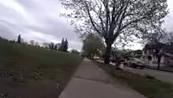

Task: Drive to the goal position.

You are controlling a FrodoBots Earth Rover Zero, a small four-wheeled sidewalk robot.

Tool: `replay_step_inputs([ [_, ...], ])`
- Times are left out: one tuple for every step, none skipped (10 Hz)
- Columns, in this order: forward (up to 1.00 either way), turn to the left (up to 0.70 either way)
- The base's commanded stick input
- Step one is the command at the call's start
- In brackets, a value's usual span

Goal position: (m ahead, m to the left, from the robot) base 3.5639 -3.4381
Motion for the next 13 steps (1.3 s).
replay_step_inputs([
  [0.00, -0.09],
  [0.00, -0.38],
  [0.00, -0.85],
  [0.00, -0.85],
  [0.00, -0.85],
  [0.44, -0.59],
  [0.85, -0.34],
  [0.85, -0.34],
  [0.85, -0.34],
  [0.85, -0.34],
  [0.85, -0.25],
  [0.85, -0.02],
  [0.85, 0.00],
])
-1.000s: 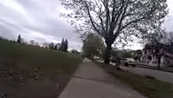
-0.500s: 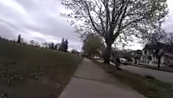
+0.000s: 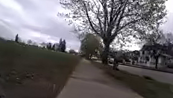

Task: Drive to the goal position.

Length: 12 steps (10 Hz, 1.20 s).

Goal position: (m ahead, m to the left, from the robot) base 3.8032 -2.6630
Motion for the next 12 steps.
replay_step_inputs([
  [0.85, -0.04],
  [0.85, -0.23],
  [0.85, -0.31],
  [0.85, -0.26],
  [0.85, -0.08],
  [0.85, -0.27],
  [0.85, -0.31],
  [0.85, -0.05],
  [0.85, 0.00],
  [0.85, 0.17],
  [0.85, 0.34],
  [0.85, 0.33],
])
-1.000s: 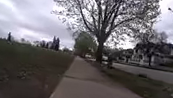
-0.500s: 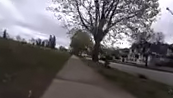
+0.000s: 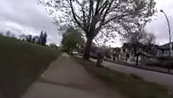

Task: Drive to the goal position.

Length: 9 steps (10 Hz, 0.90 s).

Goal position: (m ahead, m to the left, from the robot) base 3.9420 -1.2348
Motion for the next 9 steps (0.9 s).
replay_step_inputs([
  [0.85, 0.06],
  [0.85, 0.02],
  [0.85, 0.11],
  [0.85, 0.34],
  [0.85, 0.26],
  [0.85, 0.02],
  [0.85, 0.00],
  [0.85, 0.01],
  [0.85, 0.33],
])
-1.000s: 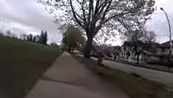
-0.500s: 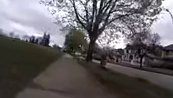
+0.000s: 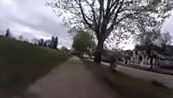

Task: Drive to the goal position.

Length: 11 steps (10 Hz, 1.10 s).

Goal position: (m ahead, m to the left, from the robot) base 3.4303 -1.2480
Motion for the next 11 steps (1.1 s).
replay_step_inputs([
  [0.85, 0.21],
  [0.85, 0.00],
  [0.85, 0.00],
  [0.85, 0.00],
  [0.85, 0.00],
  [0.85, 0.00],
  [0.85, 0.00],
  [0.85, 0.00],
  [0.85, 0.00],
  [0.85, 0.00],
  [0.85, 0.00],
])
